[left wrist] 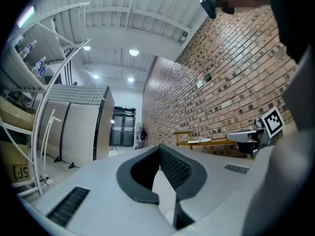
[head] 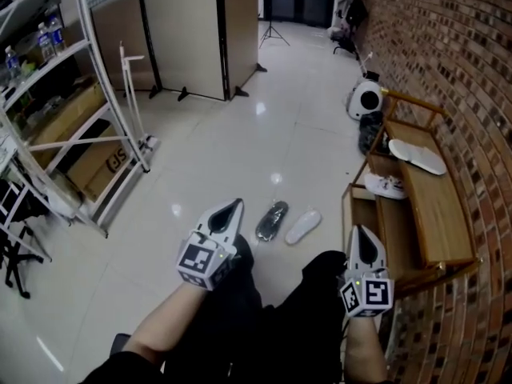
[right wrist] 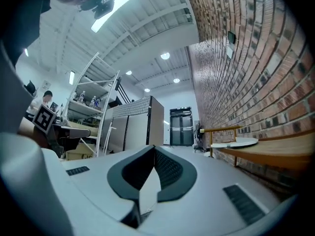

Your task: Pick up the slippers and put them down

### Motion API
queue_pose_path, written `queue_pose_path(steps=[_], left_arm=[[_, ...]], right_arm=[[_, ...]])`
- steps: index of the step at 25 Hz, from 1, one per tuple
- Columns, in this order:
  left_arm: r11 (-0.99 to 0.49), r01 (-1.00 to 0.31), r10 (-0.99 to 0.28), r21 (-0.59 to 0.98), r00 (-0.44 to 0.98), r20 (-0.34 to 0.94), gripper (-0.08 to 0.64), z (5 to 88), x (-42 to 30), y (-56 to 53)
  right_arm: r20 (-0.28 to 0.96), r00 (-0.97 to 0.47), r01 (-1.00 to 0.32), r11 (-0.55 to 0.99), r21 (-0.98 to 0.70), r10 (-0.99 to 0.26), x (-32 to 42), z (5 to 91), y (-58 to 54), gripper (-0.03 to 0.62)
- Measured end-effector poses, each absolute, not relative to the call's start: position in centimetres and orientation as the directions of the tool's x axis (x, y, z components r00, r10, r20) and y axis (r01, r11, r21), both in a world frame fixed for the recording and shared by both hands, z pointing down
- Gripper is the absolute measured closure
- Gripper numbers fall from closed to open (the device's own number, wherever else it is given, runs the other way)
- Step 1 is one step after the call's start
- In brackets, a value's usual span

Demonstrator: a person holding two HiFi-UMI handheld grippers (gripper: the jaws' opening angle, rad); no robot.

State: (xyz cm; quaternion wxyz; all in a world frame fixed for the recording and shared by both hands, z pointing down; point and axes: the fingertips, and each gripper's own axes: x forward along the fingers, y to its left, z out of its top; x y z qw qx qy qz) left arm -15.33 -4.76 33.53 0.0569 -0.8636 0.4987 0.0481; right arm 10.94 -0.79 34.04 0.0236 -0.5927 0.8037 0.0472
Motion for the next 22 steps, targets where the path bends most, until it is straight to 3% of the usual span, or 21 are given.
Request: queue_pose_path(steps=[8,14,22], left_arm=[[-0.493,-0.869,-0.859,-0.046,0.494,-0.132,0.557,34.4,-17.1,-1.4],[-0.556,-0.831,-0.824,-0.018,0.554,-0.12,0.557,35.5,-17.7,0.7],[-0.501,-0.865,-0.861,0.023,0.496,-0.111,0.557,35.9,-19.4,0.3]], right_arm=[[-0.033,-0.304,-0.951,0.301,0.076,-0.952,9.6,35.8,1.6,0.581],[-0.057,-0.303,-0.952,0.3,0.058,-0.951,10.5,35.8,2.9,0.581],[-0.062,-0.268,-0.963,0.267,0.031,-0.961,11.7,35.6,3.0,0.583]])
